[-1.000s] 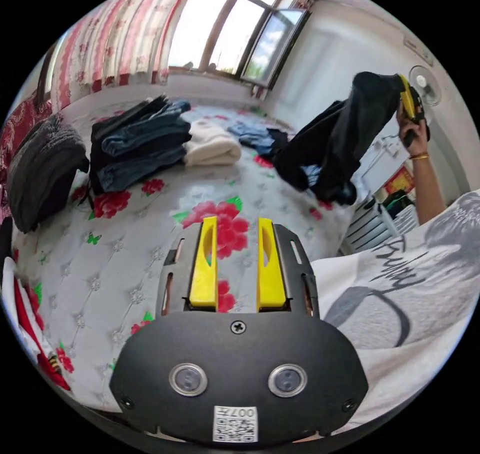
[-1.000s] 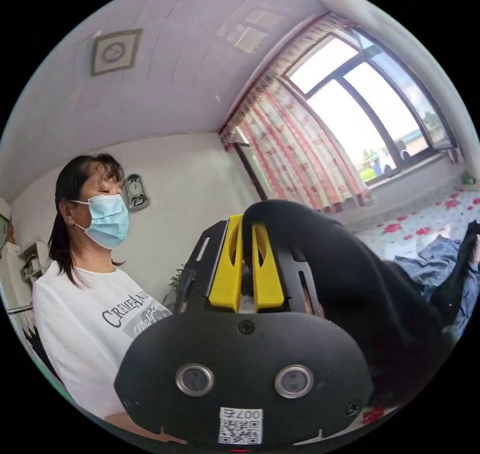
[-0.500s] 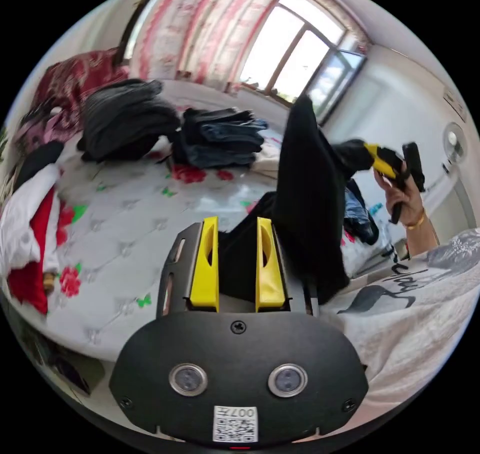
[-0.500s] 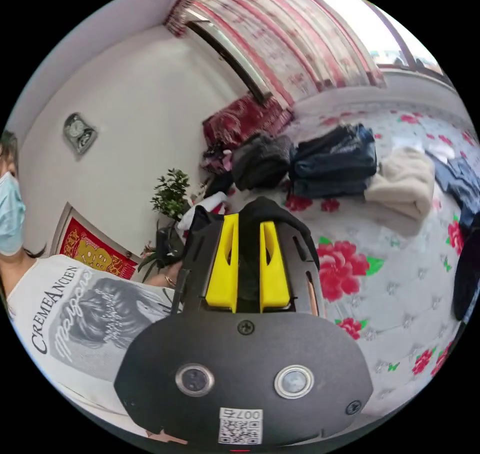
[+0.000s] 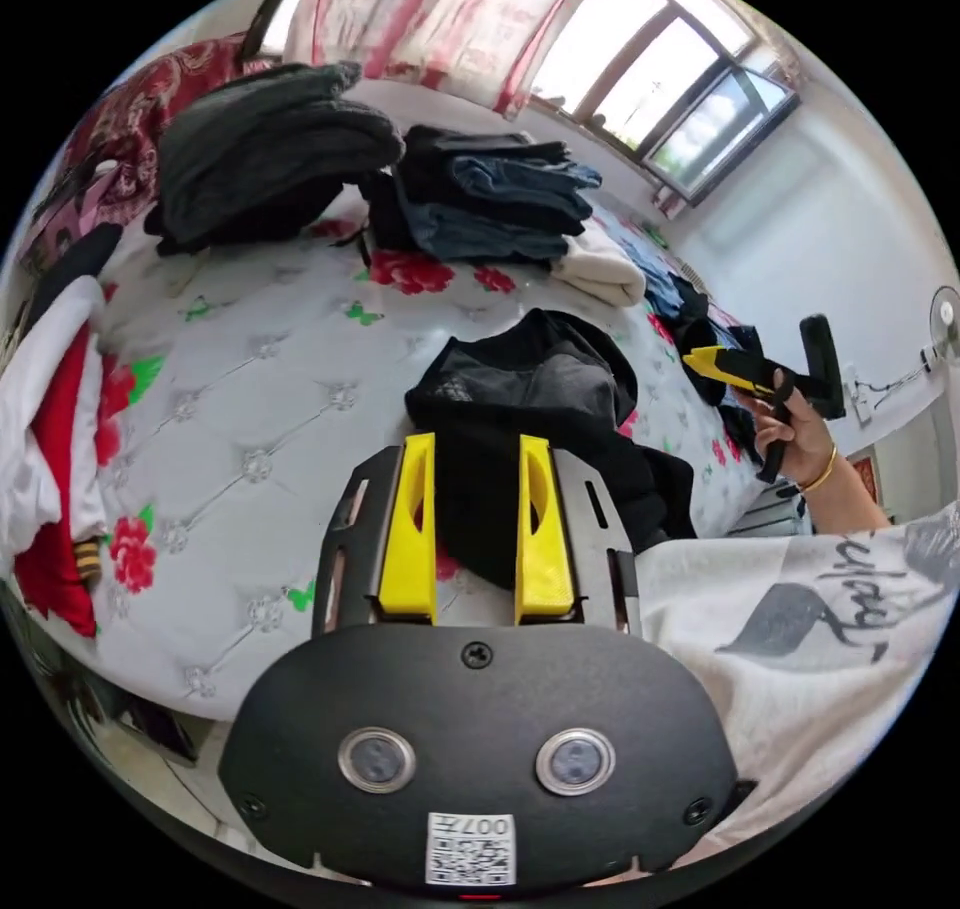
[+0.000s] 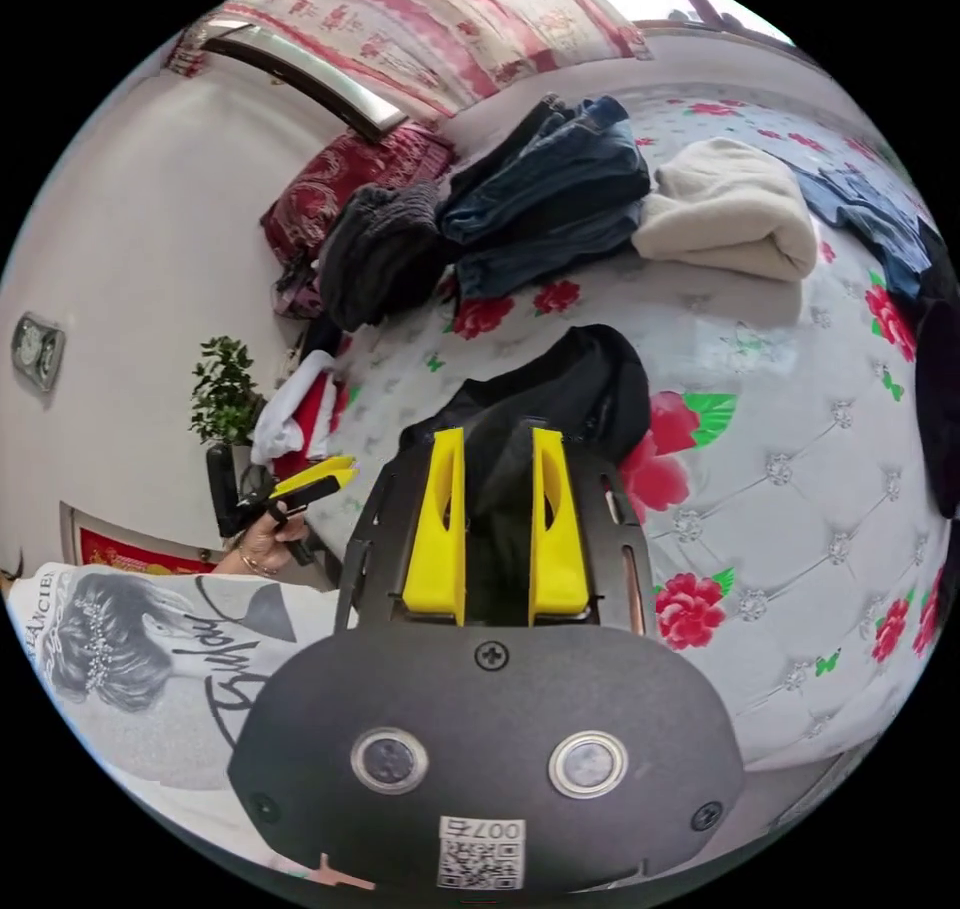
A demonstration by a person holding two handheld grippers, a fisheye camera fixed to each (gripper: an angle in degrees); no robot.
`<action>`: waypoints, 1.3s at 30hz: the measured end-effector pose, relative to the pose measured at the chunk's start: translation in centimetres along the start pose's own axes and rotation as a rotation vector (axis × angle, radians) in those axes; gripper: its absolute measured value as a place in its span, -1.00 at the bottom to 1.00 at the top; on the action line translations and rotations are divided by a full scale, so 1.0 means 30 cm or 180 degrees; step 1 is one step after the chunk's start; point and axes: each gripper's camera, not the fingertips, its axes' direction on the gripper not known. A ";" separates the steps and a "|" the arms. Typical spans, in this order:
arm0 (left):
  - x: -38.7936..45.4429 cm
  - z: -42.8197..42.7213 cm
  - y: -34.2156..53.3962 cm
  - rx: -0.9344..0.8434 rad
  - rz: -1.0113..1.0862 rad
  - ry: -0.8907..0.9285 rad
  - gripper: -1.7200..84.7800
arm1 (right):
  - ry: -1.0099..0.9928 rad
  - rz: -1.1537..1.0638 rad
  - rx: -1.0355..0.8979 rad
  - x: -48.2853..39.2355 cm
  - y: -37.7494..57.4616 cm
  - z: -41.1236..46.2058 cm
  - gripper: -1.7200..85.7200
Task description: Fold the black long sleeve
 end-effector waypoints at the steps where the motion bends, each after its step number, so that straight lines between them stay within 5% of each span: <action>1: -0.013 0.022 -0.016 -0.0056 -0.0065 0.0064 -0.66 | 0.0053 0.0099 -0.0045 0.026 -0.017 0.021 -0.80; 12: -0.302 0.331 -0.167 -0.1093 -0.1176 0.0413 -0.74 | 0.0751 0.0500 -0.0209 0.176 -0.197 0.244 -0.84; 14: -0.300 0.324 -0.174 -0.1014 -0.1058 0.0251 -0.89 | 0.0549 0.0875 -0.0555 0.243 -0.169 0.321 -0.89; 16: -0.298 0.313 -0.169 -0.1028 -0.1015 0.0341 -0.93 | 0.0118 0.0999 -0.0284 0.260 -0.110 0.288 -0.94; 28: -0.032 -0.404 -0.002 0.1308 -0.0069 0.0430 -0.97 | 0.0476 -0.0616 0.1992 -0.276 0.262 -0.600 -0.97; 33: 0.242 -0.787 0.222 0.2538 0.0857 0.0024 -0.97 | 0.0616 -0.1133 0.2798 -0.489 0.579 -0.844 -0.97; 39: 0.516 -1.031 0.474 0.3325 0.1427 -0.0088 -0.97 | 0.0913 -0.1428 0.3606 -0.687 0.898 -1.029 -0.97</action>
